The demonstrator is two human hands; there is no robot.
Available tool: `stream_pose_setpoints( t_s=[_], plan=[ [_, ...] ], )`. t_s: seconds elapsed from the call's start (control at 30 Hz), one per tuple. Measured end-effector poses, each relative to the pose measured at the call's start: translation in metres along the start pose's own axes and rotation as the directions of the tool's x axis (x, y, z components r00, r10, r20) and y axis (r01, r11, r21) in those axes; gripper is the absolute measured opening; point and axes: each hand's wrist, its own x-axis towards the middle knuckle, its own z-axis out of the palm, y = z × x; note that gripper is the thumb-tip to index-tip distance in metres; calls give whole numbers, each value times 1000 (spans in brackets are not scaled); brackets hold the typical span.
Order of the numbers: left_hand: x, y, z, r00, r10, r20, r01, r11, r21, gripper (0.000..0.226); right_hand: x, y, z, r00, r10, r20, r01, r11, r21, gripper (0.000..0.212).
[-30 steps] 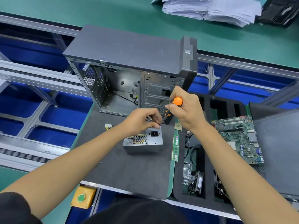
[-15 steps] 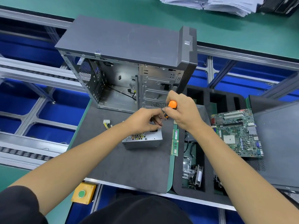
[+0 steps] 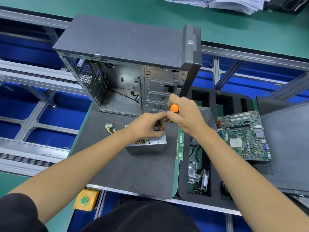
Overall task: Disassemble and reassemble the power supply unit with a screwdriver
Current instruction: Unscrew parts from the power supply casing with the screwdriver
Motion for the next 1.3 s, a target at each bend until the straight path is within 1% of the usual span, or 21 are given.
stream_pose_setpoints(
  t_s=[0.07,0.17,0.27,0.33,0.43,0.5,0.57,0.63,0.8,0.9,0.97,1.13,1.2,1.23,1.3],
  plan=[
    [0,-2,0,1000,-16,2,16,999,44,55,0,2,2,1000,-2,6,3,1000,-27,17],
    [0,-1,0,998,-51,-29,55,986,158,52,0,4,4,1000,-7,16,8,999,-51,18],
    [2,-2,1,999,-35,-18,37,982,186,47,-1,5,7,999,-22,33,24,997,-71,17],
    [4,-2,3,999,-31,-19,34,978,205,48,-2,7,9,999,-26,39,29,996,-80,17],
    [4,-3,5,997,-61,-48,72,963,261,53,-3,8,10,999,-23,36,25,997,-77,17],
    [3,-4,6,997,-59,-46,69,956,286,49,-3,8,10,999,-19,32,21,997,-69,16],
    [3,-5,5,998,-35,-50,49,955,293,45,-2,8,11,999,-20,33,22,997,-78,16],
    [3,-5,4,998,-32,-46,44,956,290,46,-1,7,10,999,-19,33,22,996,-82,16],
    [2,-3,3,998,-50,-42,61,953,297,59,1,6,10,999,-28,36,31,996,-81,16],
    [1,-5,4,997,-60,-52,73,959,275,51,2,4,10,998,-49,48,53,994,-97,16],
    [1,-5,4,998,-52,-43,63,953,295,46,2,5,10,997,-65,52,70,991,-114,17],
    [1,-2,5,998,-51,-36,60,938,342,44,3,3,11,995,-86,40,91,988,-126,18],
    [1,-5,4,997,-70,-23,74,943,323,43,4,2,12,996,-87,36,91,988,-121,18],
    [1,-7,3,997,-81,-13,81,950,302,45,4,2,13,995,-89,34,92,989,-120,18],
    [2,-10,0,998,-64,-5,63,958,280,60,5,2,14,995,-91,28,94,988,-123,18]
  ],
)
